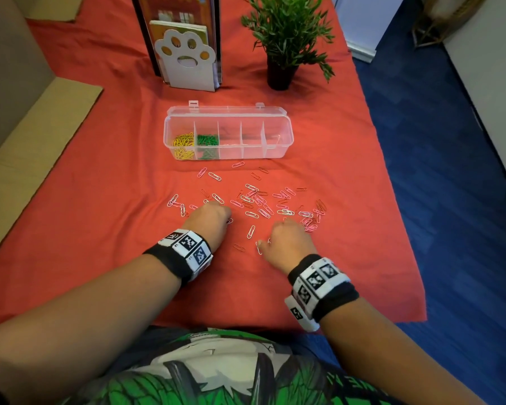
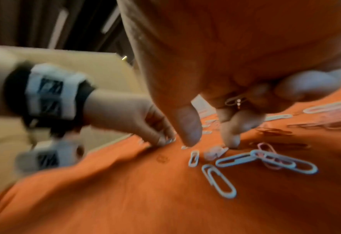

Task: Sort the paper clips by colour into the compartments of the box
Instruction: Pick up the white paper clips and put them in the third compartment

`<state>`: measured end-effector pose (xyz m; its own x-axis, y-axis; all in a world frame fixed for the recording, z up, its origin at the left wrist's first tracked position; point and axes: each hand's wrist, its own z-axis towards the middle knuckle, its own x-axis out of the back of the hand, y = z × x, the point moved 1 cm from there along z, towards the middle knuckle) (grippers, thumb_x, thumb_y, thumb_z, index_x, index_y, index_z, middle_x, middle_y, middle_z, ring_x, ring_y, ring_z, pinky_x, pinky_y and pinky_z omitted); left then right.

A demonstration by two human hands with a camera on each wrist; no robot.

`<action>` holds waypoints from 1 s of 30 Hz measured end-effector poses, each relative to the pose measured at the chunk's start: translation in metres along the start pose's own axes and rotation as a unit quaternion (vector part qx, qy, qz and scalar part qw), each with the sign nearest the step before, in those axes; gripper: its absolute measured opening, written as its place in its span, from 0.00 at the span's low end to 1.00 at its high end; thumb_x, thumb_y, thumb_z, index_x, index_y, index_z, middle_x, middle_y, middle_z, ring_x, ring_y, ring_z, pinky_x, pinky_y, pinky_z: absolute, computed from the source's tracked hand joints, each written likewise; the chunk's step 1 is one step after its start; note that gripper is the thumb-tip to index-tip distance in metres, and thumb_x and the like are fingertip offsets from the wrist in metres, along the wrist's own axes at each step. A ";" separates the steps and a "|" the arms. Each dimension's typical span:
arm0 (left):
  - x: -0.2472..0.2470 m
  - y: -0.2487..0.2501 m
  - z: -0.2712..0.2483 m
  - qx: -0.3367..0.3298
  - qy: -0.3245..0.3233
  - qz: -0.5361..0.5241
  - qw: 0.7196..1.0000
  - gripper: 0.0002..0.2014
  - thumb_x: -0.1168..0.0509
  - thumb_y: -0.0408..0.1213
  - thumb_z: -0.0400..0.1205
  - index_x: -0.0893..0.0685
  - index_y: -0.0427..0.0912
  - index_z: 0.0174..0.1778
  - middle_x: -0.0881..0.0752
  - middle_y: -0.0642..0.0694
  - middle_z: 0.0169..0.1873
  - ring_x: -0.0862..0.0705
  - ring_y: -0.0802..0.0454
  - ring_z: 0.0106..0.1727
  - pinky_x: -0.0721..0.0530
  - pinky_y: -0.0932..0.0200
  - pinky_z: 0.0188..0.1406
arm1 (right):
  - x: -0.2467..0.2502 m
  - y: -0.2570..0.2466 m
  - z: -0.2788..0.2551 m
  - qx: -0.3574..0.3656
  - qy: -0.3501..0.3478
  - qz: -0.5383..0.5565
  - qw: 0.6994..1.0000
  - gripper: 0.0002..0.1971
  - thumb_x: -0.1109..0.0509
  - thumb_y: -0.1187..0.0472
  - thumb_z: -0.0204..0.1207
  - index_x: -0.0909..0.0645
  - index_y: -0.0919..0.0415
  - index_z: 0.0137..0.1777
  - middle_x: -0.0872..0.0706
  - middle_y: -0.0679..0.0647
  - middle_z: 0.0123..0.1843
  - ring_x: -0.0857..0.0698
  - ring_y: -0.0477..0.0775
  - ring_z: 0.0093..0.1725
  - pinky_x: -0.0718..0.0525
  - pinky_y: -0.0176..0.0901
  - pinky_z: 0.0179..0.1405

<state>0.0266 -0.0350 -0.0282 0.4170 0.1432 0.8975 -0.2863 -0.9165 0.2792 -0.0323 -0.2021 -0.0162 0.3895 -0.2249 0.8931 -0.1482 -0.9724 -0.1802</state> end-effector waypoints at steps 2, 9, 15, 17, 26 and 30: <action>-0.001 0.000 0.001 -0.002 -0.003 -0.004 1.000 0.10 0.43 0.29 0.76 0.20 0.40 0.51 0.18 0.37 0.51 0.17 0.35 0.53 0.17 0.45 0.51 | -0.006 -0.008 -0.005 0.015 0.038 -0.060 0.997 0.26 0.35 0.45 0.75 0.23 0.67 0.61 0.20 0.63 0.60 0.21 0.65 0.62 0.22 0.52 0.61; 0.005 0.010 -0.002 0.043 0.023 -0.211 0.976 0.08 0.39 0.30 0.76 0.17 0.40 0.46 0.16 0.43 0.41 0.21 0.47 0.43 0.30 0.61 0.42 | -0.012 -0.016 -0.006 0.075 0.035 -0.099 0.992 0.17 0.45 0.69 0.74 0.28 0.69 0.62 0.21 0.65 0.60 0.21 0.66 0.59 0.20 0.55 0.56; 0.015 0.024 -0.009 0.209 -0.058 -0.641 0.737 0.15 0.53 0.20 0.73 0.26 0.40 0.30 0.29 0.43 0.26 0.26 0.50 0.26 0.21 0.64 0.22 | 0.007 0.011 0.014 -0.002 -0.065 0.226 0.972 0.06 0.42 0.70 0.76 0.24 0.63 0.47 0.17 0.62 0.47 0.19 0.57 0.46 0.25 0.42 0.43; 0.018 0.029 -0.011 0.209 -0.071 -0.657 0.721 0.15 0.54 0.20 0.72 0.26 0.40 0.30 0.27 0.44 0.28 0.25 0.51 0.27 0.20 0.65 0.22 | 0.014 0.023 0.015 -0.040 -0.078 0.390 0.917 0.10 0.43 0.72 0.76 0.25 0.59 0.39 0.23 0.58 0.36 0.25 0.53 0.36 0.31 0.39 0.31; -0.006 0.042 -0.001 0.052 0.008 -0.136 0.989 0.09 0.34 0.45 0.75 0.19 0.42 0.39 0.15 0.40 0.44 0.18 0.42 0.48 0.24 0.57 0.46 | 0.016 0.059 -0.003 -0.162 -0.104 0.671 0.716 0.10 0.41 0.66 0.76 0.23 0.60 0.35 0.27 0.52 0.29 0.29 0.48 0.26 0.29 0.37 0.22; -0.016 0.043 0.000 0.004 0.024 -0.059 0.998 0.10 0.34 0.40 0.77 0.17 0.38 0.50 0.19 0.38 0.53 0.20 0.40 0.58 0.25 0.53 0.58 | -0.001 0.056 -0.006 -0.070 -0.073 0.254 0.962 0.04 0.37 0.63 0.75 0.22 0.59 0.41 0.17 0.55 0.39 0.19 0.57 0.42 0.23 0.42 0.41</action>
<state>0.0074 -0.0769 -0.0301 0.4054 0.2673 0.8742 -0.2306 -0.8954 0.3808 -0.0465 -0.2556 -0.0246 0.3554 -0.6853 0.6357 -0.4707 -0.7188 -0.5117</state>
